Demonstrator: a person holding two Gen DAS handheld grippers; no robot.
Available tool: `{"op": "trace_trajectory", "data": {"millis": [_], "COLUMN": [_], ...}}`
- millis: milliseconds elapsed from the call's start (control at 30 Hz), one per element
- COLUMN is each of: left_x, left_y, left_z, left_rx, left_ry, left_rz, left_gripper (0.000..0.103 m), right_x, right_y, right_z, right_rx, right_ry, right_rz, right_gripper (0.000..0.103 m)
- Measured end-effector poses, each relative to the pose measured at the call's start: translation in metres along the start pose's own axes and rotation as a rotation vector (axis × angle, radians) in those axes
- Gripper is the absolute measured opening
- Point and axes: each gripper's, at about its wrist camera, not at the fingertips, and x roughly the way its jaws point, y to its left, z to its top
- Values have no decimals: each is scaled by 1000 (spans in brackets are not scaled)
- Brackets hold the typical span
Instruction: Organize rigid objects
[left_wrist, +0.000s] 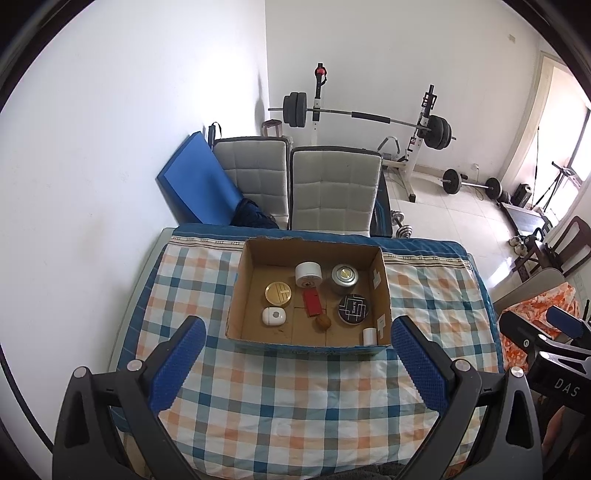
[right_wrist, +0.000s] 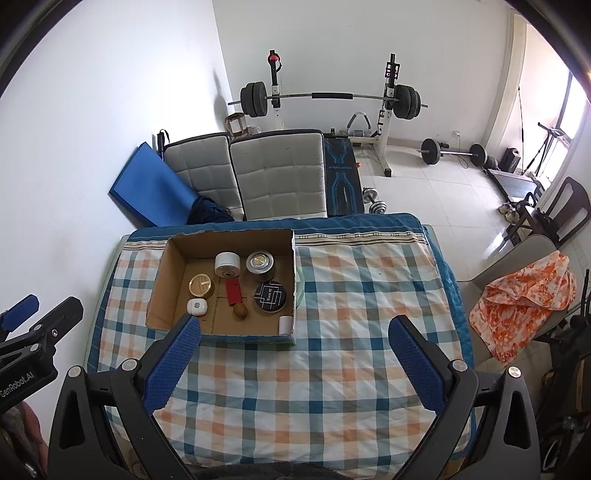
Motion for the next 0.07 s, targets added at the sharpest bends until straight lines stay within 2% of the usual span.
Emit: {"op": "trace_trajectory", "data": {"millis": [67], "left_x": [0], "left_y": [1], "left_z": [0], "left_rx": [3], "left_ry": [2], "left_rz": [4], "left_gripper": [103], "right_x": [0], "right_y": [0], "right_z": [0], "right_rx": [-3], "right_ry": [0], "right_rz": [-3], "right_gripper": [103]}}
